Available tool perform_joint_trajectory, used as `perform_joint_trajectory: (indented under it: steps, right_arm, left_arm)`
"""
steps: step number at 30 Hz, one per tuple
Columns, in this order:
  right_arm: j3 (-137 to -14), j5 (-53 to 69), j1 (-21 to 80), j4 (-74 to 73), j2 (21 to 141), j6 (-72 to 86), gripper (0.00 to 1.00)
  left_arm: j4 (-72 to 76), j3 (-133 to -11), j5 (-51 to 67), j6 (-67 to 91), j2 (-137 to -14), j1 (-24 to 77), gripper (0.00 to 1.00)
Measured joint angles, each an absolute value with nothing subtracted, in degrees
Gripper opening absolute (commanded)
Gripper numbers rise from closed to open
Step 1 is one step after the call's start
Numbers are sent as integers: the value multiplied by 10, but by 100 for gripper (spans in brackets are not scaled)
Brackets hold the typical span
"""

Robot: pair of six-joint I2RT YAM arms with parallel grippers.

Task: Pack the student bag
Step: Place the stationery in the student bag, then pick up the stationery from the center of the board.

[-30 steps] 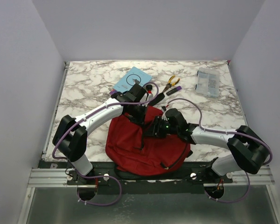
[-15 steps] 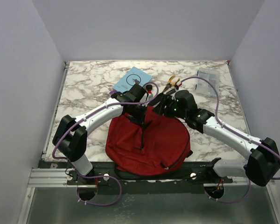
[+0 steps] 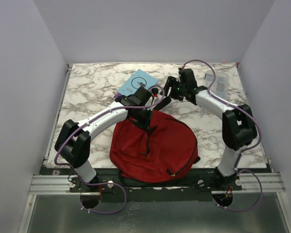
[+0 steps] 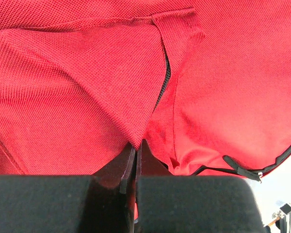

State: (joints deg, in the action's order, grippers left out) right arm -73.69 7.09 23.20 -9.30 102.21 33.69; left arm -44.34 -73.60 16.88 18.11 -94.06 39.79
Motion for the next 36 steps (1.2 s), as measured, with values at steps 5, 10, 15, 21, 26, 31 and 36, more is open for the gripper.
perform_joint_trajectory:
  steps: [5, 10, 15, 21, 26, 31, 36]
  right_arm:
    - [-828, 96, 232, -96, 1129, 311, 71]
    - [-920, 111, 232, -112, 1201, 292, 71]
    - [-950, 121, 232, -121, 1234, 284, 69]
    - [-965, 130, 233, -132, 1272, 281, 67]
    - [-971, 128, 238, -135, 1290, 271, 66]
    - [-985, 127, 245, -138, 1301, 265, 61]
    - [-992, 127, 252, -138, 1308, 260, 61]
  left_arm:
    - [-444, -736, 170, 181, -941, 396, 0]
    - [-444, -736, 171, 181, -941, 393, 0]
    - [-444, -736, 173, 181, -941, 393, 0]
    - [-444, -736, 176, 181, -941, 390, 0]
    - [-444, -736, 180, 181, -941, 389, 0]
    - [-444, -736, 184, 181, -941, 387, 0]
    - [-444, -736, 186, 182, -941, 386, 0]
